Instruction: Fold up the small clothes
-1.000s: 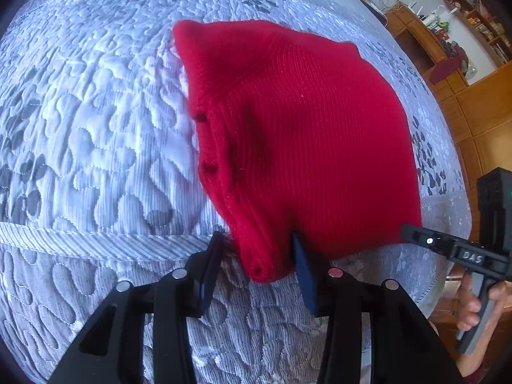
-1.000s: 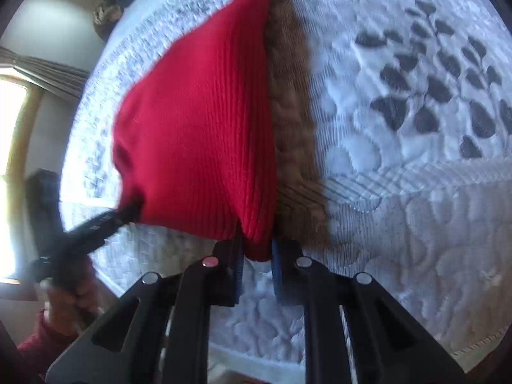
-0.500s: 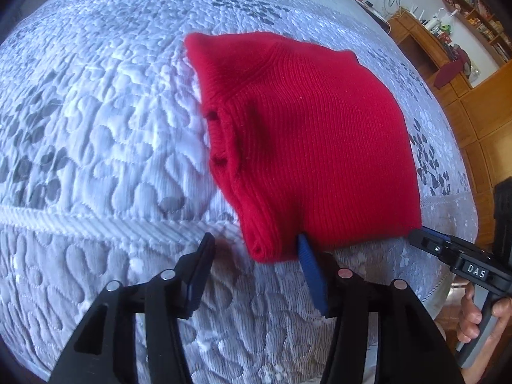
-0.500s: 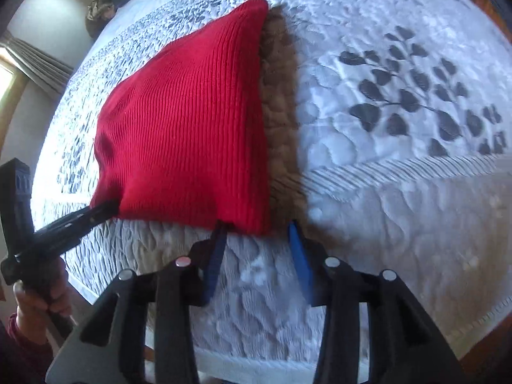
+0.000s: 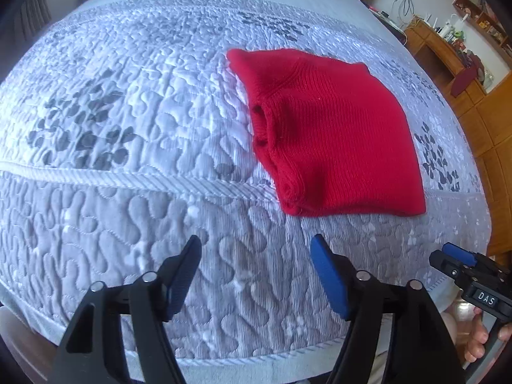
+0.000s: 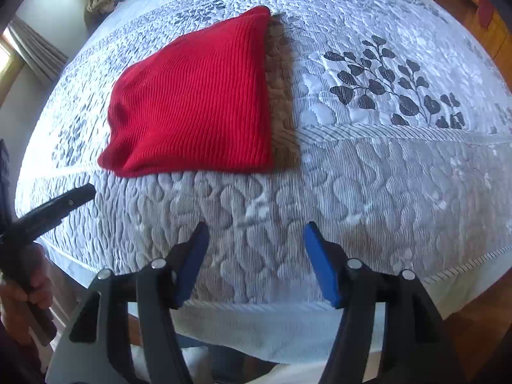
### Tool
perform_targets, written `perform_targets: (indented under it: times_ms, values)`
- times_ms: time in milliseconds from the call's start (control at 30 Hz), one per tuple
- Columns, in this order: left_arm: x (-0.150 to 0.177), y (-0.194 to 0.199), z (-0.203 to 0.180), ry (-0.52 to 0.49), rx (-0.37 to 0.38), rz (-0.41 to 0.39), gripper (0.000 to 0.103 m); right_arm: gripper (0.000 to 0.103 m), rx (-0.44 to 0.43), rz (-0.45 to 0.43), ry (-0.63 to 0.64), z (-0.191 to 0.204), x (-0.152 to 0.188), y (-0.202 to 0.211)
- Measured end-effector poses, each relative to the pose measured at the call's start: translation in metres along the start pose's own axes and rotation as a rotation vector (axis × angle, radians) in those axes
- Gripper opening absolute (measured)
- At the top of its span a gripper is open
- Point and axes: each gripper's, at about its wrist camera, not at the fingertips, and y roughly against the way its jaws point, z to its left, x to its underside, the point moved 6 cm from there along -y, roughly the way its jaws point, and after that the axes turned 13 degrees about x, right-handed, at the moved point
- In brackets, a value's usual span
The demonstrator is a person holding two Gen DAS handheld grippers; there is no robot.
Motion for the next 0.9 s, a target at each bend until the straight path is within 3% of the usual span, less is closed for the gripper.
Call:
perform_targets:
  times_ms: [167,333,900]
  values:
    - [0.012,0.013,-0.004,-0.007,-0.019,0.002,0.078,0.075,0.01,-0.008,-0.003,0.005,0.01,0.011]
    - [0.017,0.029,-0.013,-0.021,-0.057,-0.019,0.082,0.091,0.016,-0.046,0.002,0.009,0.013,0.031]
    - [0.022,0.116,-0.05,-0.111,-0.118,-0.143,0.087,0.094,0.024,-0.133,-0.016,0.01,0.011,0.098]
